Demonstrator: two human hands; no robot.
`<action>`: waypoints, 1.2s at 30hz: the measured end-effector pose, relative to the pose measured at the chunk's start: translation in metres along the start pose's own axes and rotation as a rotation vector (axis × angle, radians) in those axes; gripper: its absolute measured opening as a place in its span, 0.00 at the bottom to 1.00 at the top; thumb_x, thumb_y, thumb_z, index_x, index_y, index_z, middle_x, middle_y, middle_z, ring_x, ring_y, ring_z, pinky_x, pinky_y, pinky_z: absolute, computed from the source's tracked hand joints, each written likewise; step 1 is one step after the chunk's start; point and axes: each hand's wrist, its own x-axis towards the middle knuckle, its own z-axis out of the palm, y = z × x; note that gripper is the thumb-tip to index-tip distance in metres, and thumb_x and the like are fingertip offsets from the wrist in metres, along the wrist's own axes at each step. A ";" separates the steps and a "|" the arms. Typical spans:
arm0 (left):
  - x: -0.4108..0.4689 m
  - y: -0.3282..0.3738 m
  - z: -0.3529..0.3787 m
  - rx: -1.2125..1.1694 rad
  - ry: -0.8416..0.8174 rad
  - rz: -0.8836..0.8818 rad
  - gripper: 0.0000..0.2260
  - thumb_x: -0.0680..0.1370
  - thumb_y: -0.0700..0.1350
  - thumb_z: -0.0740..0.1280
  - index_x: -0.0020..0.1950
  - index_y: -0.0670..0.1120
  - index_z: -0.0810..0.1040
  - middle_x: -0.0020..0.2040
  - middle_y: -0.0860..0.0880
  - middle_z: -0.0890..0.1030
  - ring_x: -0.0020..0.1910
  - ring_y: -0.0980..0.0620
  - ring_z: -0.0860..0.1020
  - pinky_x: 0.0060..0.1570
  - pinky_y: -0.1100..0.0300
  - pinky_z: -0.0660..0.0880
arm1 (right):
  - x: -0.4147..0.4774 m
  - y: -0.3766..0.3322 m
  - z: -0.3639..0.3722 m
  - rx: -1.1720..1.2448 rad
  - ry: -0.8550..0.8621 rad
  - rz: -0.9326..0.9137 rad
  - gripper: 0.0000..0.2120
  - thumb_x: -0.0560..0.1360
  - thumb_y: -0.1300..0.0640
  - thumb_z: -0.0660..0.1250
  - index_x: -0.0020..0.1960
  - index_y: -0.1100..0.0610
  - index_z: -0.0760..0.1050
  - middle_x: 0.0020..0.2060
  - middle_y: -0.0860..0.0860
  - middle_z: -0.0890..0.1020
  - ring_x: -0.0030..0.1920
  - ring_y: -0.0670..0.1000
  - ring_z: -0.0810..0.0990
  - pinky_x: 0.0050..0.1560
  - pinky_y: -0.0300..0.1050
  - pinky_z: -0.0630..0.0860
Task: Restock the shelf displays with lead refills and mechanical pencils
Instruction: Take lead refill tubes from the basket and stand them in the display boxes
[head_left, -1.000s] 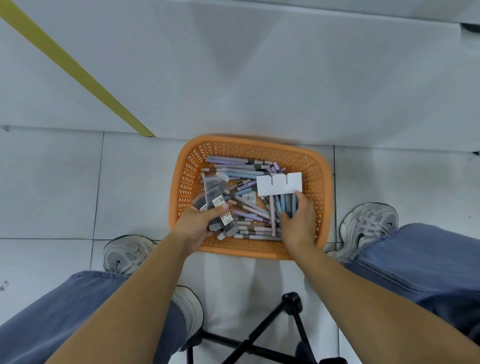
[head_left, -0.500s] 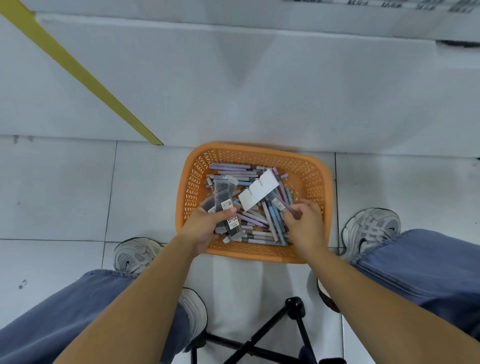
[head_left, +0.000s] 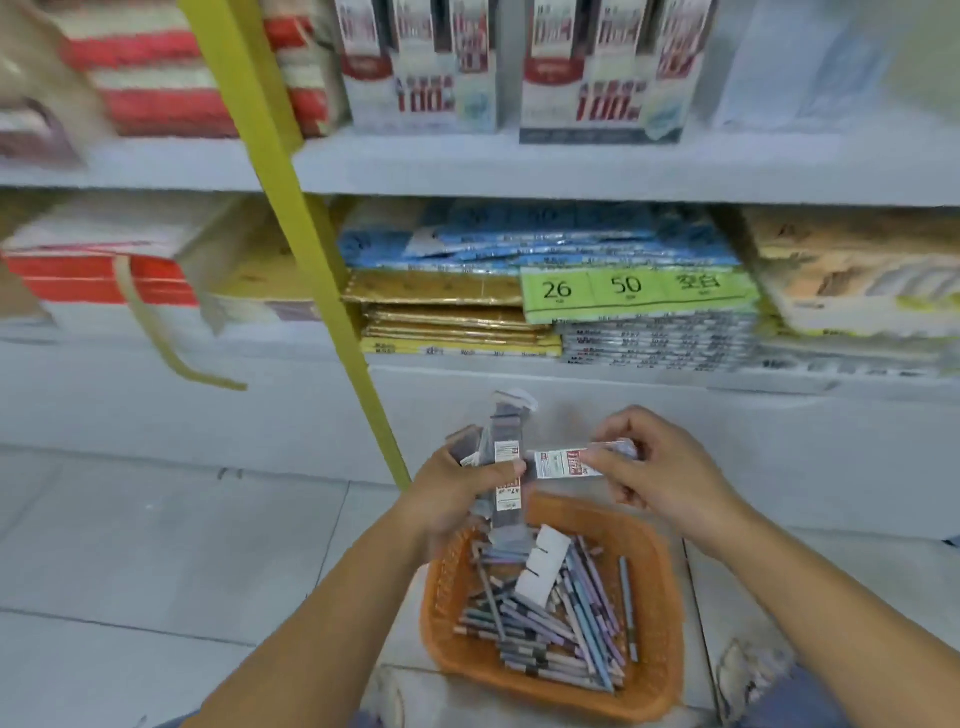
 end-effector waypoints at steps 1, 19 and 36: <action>-0.008 0.018 0.001 0.006 -0.002 0.028 0.10 0.75 0.39 0.75 0.51 0.53 0.83 0.49 0.44 0.87 0.44 0.47 0.86 0.39 0.55 0.80 | 0.002 -0.020 -0.006 0.029 -0.009 -0.040 0.03 0.76 0.60 0.70 0.49 0.54 0.77 0.28 0.50 0.78 0.26 0.47 0.75 0.27 0.39 0.70; -0.045 0.190 0.027 -0.025 0.034 0.424 0.25 0.73 0.47 0.76 0.68 0.49 0.75 0.49 0.45 0.87 0.48 0.47 0.86 0.52 0.46 0.80 | 0.037 -0.214 -0.060 0.051 0.232 -0.479 0.05 0.77 0.54 0.69 0.50 0.53 0.74 0.39 0.50 0.86 0.36 0.47 0.82 0.34 0.38 0.76; -0.029 0.216 0.041 -0.202 0.055 0.511 0.30 0.62 0.51 0.79 0.62 0.48 0.79 0.50 0.47 0.88 0.48 0.48 0.87 0.37 0.56 0.82 | 0.063 -0.289 -0.129 -0.503 0.512 -0.967 0.14 0.76 0.57 0.69 0.51 0.38 0.71 0.42 0.42 0.80 0.45 0.49 0.80 0.49 0.48 0.78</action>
